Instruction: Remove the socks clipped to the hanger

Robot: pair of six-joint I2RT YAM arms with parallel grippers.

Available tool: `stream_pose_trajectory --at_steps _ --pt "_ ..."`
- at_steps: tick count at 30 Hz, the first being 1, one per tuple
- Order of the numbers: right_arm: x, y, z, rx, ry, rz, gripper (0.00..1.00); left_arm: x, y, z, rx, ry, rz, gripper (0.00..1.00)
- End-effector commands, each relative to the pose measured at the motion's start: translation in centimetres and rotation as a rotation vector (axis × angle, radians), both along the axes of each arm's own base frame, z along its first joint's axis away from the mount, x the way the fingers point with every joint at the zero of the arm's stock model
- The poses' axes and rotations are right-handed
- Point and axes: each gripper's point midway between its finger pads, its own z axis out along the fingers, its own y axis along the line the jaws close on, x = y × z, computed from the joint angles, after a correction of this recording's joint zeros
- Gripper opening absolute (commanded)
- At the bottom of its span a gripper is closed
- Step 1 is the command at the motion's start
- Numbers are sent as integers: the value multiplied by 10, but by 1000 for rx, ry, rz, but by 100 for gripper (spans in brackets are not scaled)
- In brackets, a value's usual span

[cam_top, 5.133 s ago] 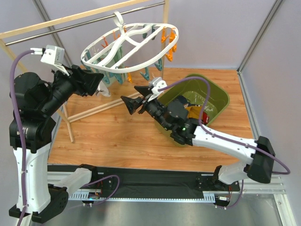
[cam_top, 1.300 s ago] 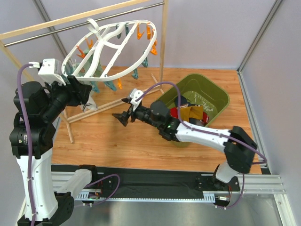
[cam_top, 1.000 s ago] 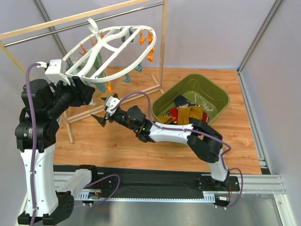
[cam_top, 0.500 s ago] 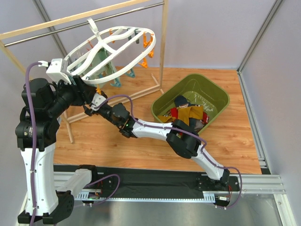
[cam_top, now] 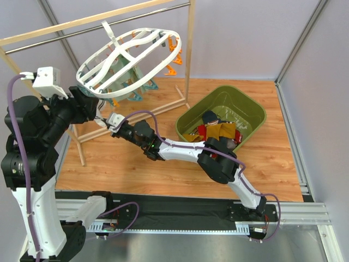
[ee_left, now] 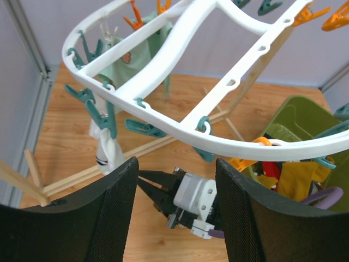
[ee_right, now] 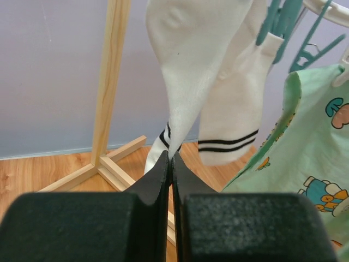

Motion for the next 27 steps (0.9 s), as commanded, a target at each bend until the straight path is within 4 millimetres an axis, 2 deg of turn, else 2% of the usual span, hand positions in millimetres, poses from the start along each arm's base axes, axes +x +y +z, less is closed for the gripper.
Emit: stream_pose_trajectory --at_steps 1,3,4,5,6,7,8,9,10,12,13,17,18,19,22,24,27 --pt "-15 -15 56 111 -18 30 0 -7 24 -6 47 26 121 65" --pt "-15 -20 55 115 2 24 0 -7 28 -13 49 44 151 64" --pt "-18 -25 64 133 -3 25 0 -6 35 -20 51 64 188 63" --pt "-20 -28 57 121 7 26 0 -4 34 -21 42 62 190 63" --pt "-21 -31 58 125 9 26 0 -4 33 -26 24 69 191 62" --pt "-25 -36 67 141 6 29 0 -3 31 -25 11 57 188 61" --pt "-26 -39 59 129 16 28 0 -2 32 -26 2 56 193 60" --pt "-27 -43 60 131 18 24 0 -3 32 -26 -10 49 201 59" --pt "-29 -48 70 150 11 25 0 -1 36 -32 -7 62 226 58" --pt "-32 -54 64 137 18 27 0 -4 42 -32 -22 52 266 57" --pt "-35 -58 72 148 15 31 0 -2 46 -33 -26 39 295 57" --pt "-45 -69 73 143 24 49 0 -10 34 -22 -86 -38 239 59" --pt "-47 -74 82 159 19 49 0 -10 34 -20 -94 -36 239 59" --pt "-48 -77 74 148 26 44 0 -11 35 -24 -90 -17 246 57" --pt "-53 -86 78 152 28 45 0 -6 39 -35 -75 31 273 55" --pt "-58 -90 81 152 25 52 0 -1 35 -40 -94 44 259 54" --pt "-64 -92 81 145 21 62 0 7 24 -33 -144 11 207 53"
